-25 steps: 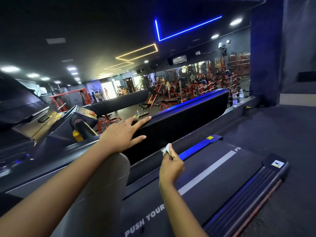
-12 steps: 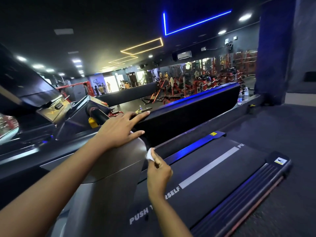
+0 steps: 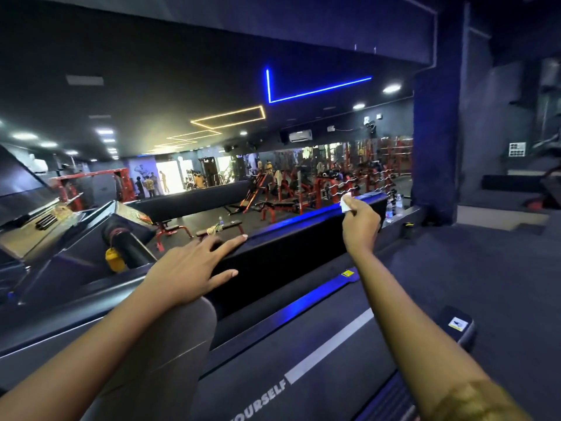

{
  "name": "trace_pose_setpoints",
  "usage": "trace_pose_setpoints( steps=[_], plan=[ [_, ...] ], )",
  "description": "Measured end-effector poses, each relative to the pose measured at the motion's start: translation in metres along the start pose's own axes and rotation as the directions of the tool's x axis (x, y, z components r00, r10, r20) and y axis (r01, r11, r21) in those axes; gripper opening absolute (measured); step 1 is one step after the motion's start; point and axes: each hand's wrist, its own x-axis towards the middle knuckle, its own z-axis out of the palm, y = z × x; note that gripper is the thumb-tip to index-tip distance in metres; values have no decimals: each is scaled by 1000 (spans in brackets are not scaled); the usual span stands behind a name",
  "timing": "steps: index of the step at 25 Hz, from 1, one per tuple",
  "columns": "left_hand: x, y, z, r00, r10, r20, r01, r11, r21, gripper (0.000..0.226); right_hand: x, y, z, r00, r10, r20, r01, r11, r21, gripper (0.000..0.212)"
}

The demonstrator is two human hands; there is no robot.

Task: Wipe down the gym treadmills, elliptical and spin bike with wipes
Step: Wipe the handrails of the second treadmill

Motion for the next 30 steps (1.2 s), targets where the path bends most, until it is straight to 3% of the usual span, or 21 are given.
trace_pose_setpoints(
  steps=[3, 5, 8, 12, 13, 15, 17, 18, 23, 28, 30],
  plan=[
    [-3, 2, 0, 1000, 18, -21, -18, 1000, -9, 80, 0, 10, 17, 987, -36, 158, 68, 978, -196, 30],
    [-4, 2, 2, 999, 9, -31, -10, 1000, -17, 84, -25, -2, 27, 971, -146, 191, 192, 949, -251, 27],
    [-3, 2, 4, 999, 0, -44, -1, 999, -38, 83, -89, -23, 43, 834, -519, 186, 549, 814, -190, 38],
    [-5, 3, 4, 999, 7, -42, -9, 999, -43, 75, -133, -34, 42, 705, -678, 206, 683, 728, 58, 42],
    [-6, 3, 3, 999, 8, -39, -9, 999, -36, 75, -128, -26, 36, 758, -630, 166, 616, 776, 133, 41],
    [-5, 4, 2, 999, 5, -35, -5, 1000, -14, 73, -102, 1, 20, 953, -298, 52, 279, 932, 231, 40],
    [-4, 5, 0, 1000, -15, -18, 15, 1000, 9, 69, -78, 30, 12, 999, 4, -53, 6, 982, 189, 44],
    [-3, 6, 0, 1000, -31, -1, 31, 999, 10, 67, -76, 42, 14, 996, 66, -63, -55, 986, 159, 46],
    [-1, 4, 0, 998, -59, 6, 59, 998, 2, 67, -140, 33, 40, 998, 66, -7, -64, 987, 149, 48],
    [-1, 4, -3, 996, -81, 40, 80, 997, 14, 67, -198, 12, 40, 979, -180, 97, 158, 967, 199, 50],
    [-3, 3, -4, 994, -92, 56, 94, 995, -32, 67, -187, 12, 21, 972, -184, 144, 142, 955, 260, 53]
  ],
)
